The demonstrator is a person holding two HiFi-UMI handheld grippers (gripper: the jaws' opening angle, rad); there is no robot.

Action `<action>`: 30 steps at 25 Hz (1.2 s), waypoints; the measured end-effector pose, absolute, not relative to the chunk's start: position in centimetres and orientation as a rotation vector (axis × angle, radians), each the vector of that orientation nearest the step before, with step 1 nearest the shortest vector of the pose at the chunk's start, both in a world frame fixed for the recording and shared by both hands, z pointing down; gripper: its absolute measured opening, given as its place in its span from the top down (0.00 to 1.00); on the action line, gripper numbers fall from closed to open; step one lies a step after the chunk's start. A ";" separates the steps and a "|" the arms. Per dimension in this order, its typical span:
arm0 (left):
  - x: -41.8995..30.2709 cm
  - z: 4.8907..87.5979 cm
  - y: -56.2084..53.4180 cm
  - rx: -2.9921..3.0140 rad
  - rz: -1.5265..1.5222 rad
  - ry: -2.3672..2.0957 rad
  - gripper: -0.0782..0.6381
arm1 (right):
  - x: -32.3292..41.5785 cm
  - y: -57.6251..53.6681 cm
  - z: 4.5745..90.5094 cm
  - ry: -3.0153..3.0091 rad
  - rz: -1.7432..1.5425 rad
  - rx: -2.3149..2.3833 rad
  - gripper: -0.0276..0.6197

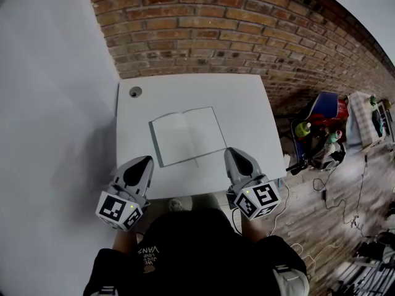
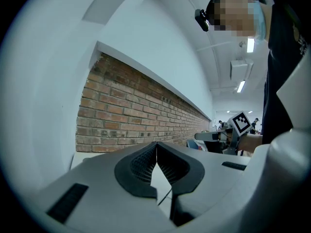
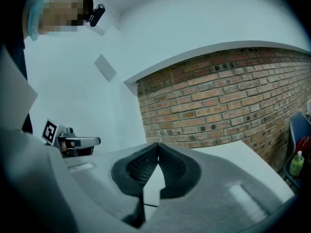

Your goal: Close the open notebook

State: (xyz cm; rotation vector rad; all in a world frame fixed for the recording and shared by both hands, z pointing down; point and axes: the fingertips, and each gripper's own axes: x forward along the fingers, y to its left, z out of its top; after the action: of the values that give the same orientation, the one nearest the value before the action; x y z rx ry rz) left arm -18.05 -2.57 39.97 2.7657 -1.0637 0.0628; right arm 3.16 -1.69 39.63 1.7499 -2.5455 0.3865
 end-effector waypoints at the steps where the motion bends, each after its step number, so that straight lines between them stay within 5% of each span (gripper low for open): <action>1: -17.9 40.1 -2.8 2.766 0.064 -1.066 0.88 | 3.3 -2.0 39.7 -2.546 0.385 1.747 0.96; 30: -13.8 44.2 -11.7 2.644 0.138 -1.232 0.88 | 6.8 -13.1 45.8 -2.510 0.448 1.571 0.96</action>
State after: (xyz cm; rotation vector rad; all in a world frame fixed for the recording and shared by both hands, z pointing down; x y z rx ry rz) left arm -13.85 -11.75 44.18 2.6439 -1.2321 0.1377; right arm 6.75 -13.10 45.77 1.5705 -2.5103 0.4484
